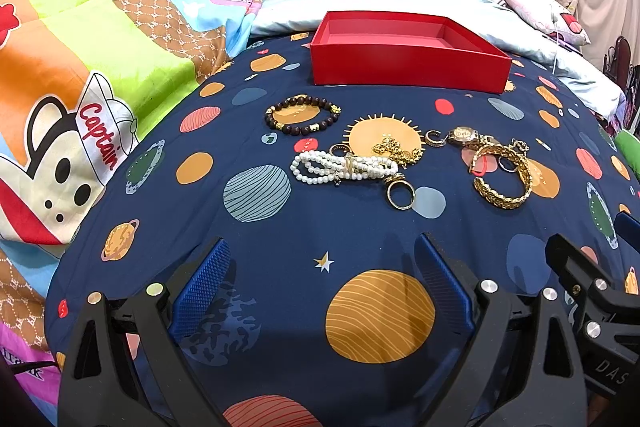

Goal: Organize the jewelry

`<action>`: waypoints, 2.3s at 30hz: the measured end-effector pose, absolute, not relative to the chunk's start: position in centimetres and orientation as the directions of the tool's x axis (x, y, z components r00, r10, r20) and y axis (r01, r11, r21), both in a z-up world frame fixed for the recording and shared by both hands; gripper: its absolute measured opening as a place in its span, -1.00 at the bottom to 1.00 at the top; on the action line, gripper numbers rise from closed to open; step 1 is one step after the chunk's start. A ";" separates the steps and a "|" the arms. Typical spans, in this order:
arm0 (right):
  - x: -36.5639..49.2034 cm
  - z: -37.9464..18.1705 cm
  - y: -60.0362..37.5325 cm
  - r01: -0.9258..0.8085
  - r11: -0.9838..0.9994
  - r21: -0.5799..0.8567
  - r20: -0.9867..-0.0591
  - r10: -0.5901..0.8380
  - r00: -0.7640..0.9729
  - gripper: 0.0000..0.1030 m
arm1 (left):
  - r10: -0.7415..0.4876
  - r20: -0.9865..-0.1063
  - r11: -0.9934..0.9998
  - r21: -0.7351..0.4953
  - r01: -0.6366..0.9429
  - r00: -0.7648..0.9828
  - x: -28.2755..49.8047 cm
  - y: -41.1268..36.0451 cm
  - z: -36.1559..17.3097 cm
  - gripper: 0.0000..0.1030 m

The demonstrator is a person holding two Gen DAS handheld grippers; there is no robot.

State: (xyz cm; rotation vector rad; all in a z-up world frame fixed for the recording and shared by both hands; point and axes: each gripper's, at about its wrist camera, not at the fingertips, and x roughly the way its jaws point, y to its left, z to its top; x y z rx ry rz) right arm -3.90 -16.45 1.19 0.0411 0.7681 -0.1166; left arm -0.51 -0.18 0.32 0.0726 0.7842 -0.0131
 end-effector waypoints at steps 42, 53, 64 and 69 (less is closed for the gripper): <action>-3.9 0.7 -16.3 0.101 0.995 0.007 -0.709 -0.067 0.702 0.90 | -0.033 -0.706 0.999 -0.012 0.034 0.707 -0.7 1.2 0.2 0.78; 0.0 0.5 -15.4 0.057 0.998 0.030 -0.736 -0.017 0.677 0.78 | -0.026 -0.692 0.998 -0.057 -0.019 0.721 0.2 4.9 2.1 0.79; 3.0 -0.3 -14.4 0.039 0.999 0.008 -0.781 -0.018 0.625 0.29 | -0.031 -0.716 0.999 -0.052 -0.009 0.698 2.2 5.4 1.6 0.79; 3.1 -0.3 -14.2 0.034 0.999 -0.003 -0.777 -0.023 0.629 0.02 | -0.055 -0.727 0.998 -0.067 0.009 0.684 2.8 5.3 1.4 0.79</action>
